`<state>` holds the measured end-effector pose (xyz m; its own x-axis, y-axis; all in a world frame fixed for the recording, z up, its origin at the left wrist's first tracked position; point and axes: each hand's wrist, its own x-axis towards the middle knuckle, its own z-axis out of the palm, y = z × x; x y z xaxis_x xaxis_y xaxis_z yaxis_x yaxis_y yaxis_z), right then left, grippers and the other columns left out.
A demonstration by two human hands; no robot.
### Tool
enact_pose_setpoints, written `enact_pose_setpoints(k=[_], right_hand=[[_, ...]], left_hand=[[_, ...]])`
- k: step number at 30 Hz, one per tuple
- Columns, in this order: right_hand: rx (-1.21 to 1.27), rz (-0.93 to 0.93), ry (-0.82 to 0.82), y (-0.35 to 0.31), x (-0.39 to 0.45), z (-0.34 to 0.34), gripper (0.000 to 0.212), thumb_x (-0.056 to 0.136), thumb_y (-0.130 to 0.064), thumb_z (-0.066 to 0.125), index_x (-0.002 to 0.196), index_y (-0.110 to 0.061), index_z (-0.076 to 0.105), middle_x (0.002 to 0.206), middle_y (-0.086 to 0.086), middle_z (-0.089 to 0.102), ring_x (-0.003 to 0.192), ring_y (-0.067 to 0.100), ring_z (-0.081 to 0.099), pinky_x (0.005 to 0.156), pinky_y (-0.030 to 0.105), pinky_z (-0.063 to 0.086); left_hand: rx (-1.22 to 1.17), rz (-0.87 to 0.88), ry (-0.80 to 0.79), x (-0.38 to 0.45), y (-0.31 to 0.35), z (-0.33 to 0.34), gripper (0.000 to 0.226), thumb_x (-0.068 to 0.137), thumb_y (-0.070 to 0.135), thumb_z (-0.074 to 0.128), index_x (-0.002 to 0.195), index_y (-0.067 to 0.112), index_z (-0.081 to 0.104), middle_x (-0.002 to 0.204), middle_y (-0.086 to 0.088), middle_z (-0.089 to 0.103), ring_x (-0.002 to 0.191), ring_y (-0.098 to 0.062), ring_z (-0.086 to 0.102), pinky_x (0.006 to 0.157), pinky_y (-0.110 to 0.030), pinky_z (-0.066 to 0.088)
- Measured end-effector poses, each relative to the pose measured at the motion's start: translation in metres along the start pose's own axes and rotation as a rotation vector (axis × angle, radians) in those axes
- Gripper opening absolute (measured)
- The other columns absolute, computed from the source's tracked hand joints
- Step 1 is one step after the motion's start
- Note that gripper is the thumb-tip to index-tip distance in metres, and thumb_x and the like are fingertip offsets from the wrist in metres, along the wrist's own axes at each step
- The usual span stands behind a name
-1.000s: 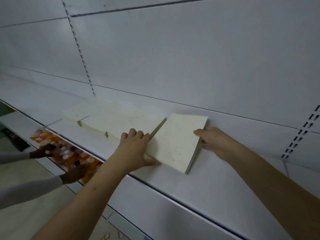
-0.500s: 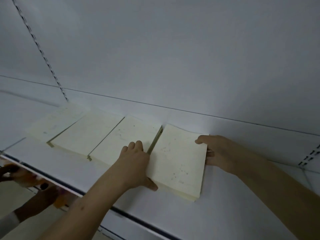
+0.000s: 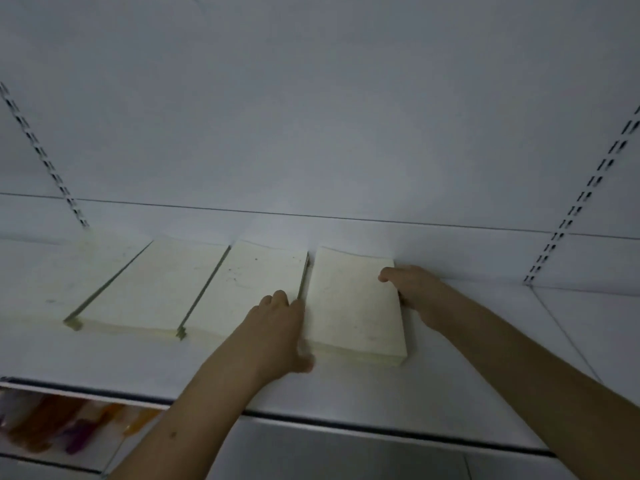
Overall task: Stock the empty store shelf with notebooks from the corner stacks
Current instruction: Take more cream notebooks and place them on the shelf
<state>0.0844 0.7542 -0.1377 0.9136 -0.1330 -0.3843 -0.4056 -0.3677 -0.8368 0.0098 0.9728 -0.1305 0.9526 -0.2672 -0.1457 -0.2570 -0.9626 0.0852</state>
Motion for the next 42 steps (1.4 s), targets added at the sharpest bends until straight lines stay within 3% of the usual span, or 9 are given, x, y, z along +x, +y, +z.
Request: enact_pose_setpoints(k=[3, 7, 10, 12, 17, 23, 29, 34, 42], right_hand=[[-0.050, -0.088, 0.099, 0.002, -0.020, -0.011, 0.057, 0.097, -0.029, 0.052, 0.147, -0.009, 0.034, 0.147, 0.008, 0.039, 0.129, 0.024, 0.041, 0.097, 0.025, 0.031], [-0.072, -0.270, 0.369, 0.016, -0.051, -0.038, 0.052, 0.098, -0.032, 0.049, 0.146, -0.015, 0.038, 0.150, 0.004, 0.040, 0.132, 0.017, 0.041, 0.097, 0.019, 0.028], [-0.093, -0.372, 0.606, 0.036, -0.082, -0.069, 0.043, 0.099, -0.030, 0.048, 0.139, -0.017, 0.048, 0.138, 0.000, 0.053, 0.112, 0.005, 0.048, 0.087, 0.009, 0.028], [-0.092, -0.413, 0.701, 0.051, -0.107, -0.093, 0.040, 0.100, -0.030, 0.047, 0.137, -0.017, 0.050, 0.133, -0.004, 0.056, 0.112, 0.003, 0.049, 0.087, 0.006, 0.029], [-0.152, -0.395, 0.827, 0.100, -0.167, -0.160, 0.049, 0.101, -0.043, 0.039, 0.146, -0.023, 0.039, 0.148, -0.007, 0.043, 0.135, 0.009, 0.040, 0.111, 0.024, 0.029], [-0.194, -0.316, 0.981, 0.162, -0.230, -0.255, 0.058, 0.097, -0.056, 0.031, 0.149, -0.031, 0.029, 0.156, -0.009, 0.029, 0.143, 0.013, 0.028, 0.117, 0.036, 0.024], [-0.173, -0.257, 1.075, 0.239, -0.283, -0.361, 0.059, 0.098, -0.055, 0.030, 0.151, -0.028, 0.028, 0.158, -0.007, 0.026, 0.144, 0.013, 0.024, 0.119, 0.037, 0.021], [-0.229, -0.258, 1.126, 0.290, -0.305, -0.457, 0.058, 0.100, -0.051, 0.030, 0.151, -0.024, 0.028, 0.156, -0.004, 0.030, 0.143, 0.013, 0.026, 0.118, 0.035, 0.023], [-0.415, -0.261, 1.126, 0.342, -0.299, -0.569, 0.066, 0.096, -0.062, 0.027, 0.152, -0.027, 0.024, 0.157, -0.004, 0.028, 0.143, 0.014, 0.026, 0.113, 0.045, 0.032]], left_hand=[[-0.064, 0.118, 0.164, -0.019, -0.006, -0.012, 0.065, 0.087, 0.042, 0.066, 0.142, 0.023, 0.035, 0.124, 0.001, 0.046, 0.116, -0.014, 0.045, 0.093, -0.026, 0.045], [-0.372, 0.300, 0.456, -0.012, 0.028, -0.011, 0.044, 0.094, 0.043, 0.055, 0.134, 0.027, 0.049, 0.117, 0.010, 0.053, 0.101, -0.001, 0.052, 0.083, -0.018, 0.046], [-0.508, 0.450, 0.430, 0.002, 0.079, 0.012, 0.039, 0.096, 0.044, 0.049, 0.131, 0.027, 0.052, 0.120, 0.011, 0.054, 0.103, 0.000, 0.053, 0.083, -0.016, 0.045], [-0.540, 0.550, 0.402, 0.005, 0.116, 0.030, 0.043, 0.097, 0.046, 0.046, 0.135, 0.026, 0.049, 0.127, 0.009, 0.051, 0.111, -0.004, 0.053, 0.090, -0.020, 0.046], [-0.528, 0.827, 0.352, -0.003, 0.214, 0.050, 0.051, 0.099, 0.046, 0.040, 0.146, 0.025, 0.039, 0.134, 0.003, 0.049, 0.117, -0.012, 0.049, 0.098, -0.031, 0.047], [-0.434, 1.012, 0.285, -0.013, 0.333, 0.065, 0.061, 0.099, 0.055, 0.032, 0.151, 0.024, 0.029, 0.146, 0.001, 0.042, 0.131, -0.014, 0.040, 0.106, -0.034, 0.041], [-0.415, 1.073, 0.233, -0.011, 0.464, 0.080, 0.071, 0.094, 0.063, 0.023, 0.152, 0.023, 0.028, 0.152, 0.000, 0.038, 0.139, -0.015, 0.033, 0.112, -0.040, 0.035], [-0.375, 1.093, 0.219, -0.007, 0.573, 0.089, 0.063, 0.098, 0.055, 0.032, 0.152, 0.022, 0.027, 0.153, 0.000, 0.036, 0.141, -0.016, 0.031, 0.113, -0.038, 0.033], [-0.359, 1.080, 0.240, 0.022, 0.691, 0.099, 0.061, 0.098, 0.052, 0.037, 0.149, 0.019, 0.035, 0.146, -0.002, 0.044, 0.131, -0.019, 0.043, 0.104, -0.035, 0.041]])
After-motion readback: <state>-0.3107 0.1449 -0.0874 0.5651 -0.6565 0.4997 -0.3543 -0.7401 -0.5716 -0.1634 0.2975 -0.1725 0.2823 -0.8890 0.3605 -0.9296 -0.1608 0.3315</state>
